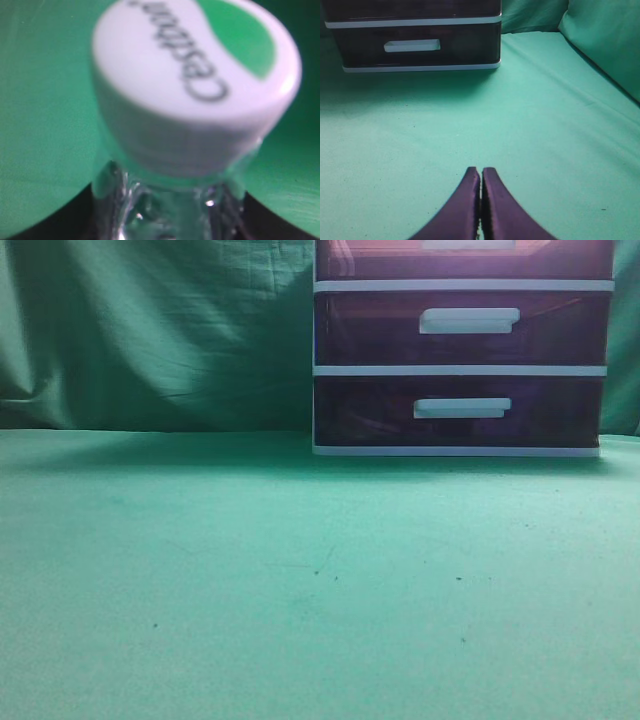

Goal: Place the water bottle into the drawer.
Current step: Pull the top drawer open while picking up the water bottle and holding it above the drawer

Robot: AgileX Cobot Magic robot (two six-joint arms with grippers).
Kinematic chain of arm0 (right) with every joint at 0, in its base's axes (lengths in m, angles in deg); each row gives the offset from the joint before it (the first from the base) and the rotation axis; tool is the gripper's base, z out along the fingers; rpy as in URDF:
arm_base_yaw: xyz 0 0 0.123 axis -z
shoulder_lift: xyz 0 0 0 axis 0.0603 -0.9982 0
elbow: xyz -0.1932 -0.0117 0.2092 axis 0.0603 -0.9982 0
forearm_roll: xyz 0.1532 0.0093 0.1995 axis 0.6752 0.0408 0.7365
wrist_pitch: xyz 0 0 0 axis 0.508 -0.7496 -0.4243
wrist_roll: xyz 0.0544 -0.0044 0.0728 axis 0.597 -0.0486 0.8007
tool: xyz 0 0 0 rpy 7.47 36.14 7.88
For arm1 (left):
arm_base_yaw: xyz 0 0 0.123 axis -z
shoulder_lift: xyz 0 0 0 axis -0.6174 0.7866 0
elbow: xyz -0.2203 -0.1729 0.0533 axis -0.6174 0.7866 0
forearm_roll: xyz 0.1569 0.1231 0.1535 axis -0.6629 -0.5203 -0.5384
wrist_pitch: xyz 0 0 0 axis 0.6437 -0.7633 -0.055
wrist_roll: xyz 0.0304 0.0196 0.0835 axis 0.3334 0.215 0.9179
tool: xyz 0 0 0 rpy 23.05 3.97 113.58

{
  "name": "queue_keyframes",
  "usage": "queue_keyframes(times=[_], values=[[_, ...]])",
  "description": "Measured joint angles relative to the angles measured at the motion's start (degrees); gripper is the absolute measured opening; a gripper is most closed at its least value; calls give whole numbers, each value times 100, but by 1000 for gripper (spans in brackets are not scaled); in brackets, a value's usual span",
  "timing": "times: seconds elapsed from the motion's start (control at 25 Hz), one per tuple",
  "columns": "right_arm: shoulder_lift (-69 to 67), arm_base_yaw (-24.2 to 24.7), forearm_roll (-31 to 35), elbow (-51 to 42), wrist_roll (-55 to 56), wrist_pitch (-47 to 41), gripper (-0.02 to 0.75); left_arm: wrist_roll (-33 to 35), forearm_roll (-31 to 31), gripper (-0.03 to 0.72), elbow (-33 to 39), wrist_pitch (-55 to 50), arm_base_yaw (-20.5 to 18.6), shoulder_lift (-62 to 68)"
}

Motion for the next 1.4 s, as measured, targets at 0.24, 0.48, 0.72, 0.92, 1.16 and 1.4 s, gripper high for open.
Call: queue_keyframes(times=[0.24, 0.48, 0.72, 0.92, 1.16, 1.4], values=[[0, 0, 0, 0, 0, 0, 0, -482, -1006, 285, 10, -67, 0, -361], [0, 0, 0, 0, 0, 0, 0, -2594, -3573, 285, 10, 60, 0, -1457], [0, 0, 0, 0, 0, 0, 0, -3951, -4975, 285, 10, 228, 177, -2502], [0, 0, 347, -27, 0, 1456, 0, -4104, -5405, 285, 28, 195, 867, -3278], [-49, 0, 501, 152, 0, 3371, 0, -4220, -5519, 285, 28, -370, 1425, -3759], [-1453, 0, 383, 1625, -864, 1879, 0, -4511, -5769, 285, 46, -484, 1566, -3780]])
